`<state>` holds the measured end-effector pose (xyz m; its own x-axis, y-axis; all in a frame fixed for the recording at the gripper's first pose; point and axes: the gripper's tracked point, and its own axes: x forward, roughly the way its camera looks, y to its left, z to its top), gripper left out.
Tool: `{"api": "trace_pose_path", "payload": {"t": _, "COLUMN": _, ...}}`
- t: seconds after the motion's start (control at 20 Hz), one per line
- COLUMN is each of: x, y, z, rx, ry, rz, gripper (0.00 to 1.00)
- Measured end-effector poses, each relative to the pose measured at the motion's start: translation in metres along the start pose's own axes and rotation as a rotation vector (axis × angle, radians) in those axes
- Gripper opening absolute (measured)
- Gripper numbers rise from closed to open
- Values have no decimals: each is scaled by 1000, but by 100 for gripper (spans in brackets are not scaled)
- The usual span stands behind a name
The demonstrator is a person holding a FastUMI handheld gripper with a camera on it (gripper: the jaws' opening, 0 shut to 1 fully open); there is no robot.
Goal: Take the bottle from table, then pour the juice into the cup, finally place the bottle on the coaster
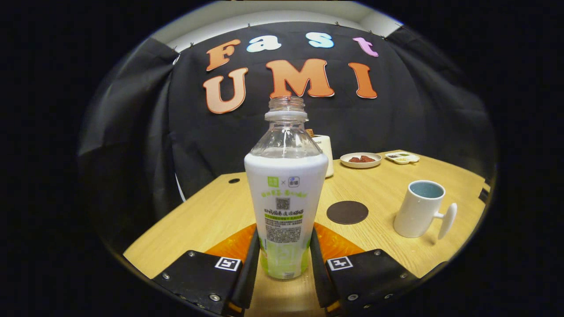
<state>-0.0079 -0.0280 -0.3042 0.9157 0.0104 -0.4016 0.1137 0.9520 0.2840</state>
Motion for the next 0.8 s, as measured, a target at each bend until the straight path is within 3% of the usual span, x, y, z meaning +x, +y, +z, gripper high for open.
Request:
{"api": "trace_pose_path", "payload": {"t": 0.5, "x": 8, "y": 1, "z": 26, "rx": 562, "ry": 21, "rz": 151, "gripper": 57}}
{"api": "trace_pose_path", "payload": {"t": 0.6, "x": 9, "y": -6, "z": 32, "rx": 681, "ry": 5, "rz": 155, "gripper": 57}}
{"api": "trace_pose_path", "payload": {"t": 0.8, "x": 16, "y": -20, "z": 31, "rx": 798, "ry": 12, "rz": 133, "gripper": 57}}
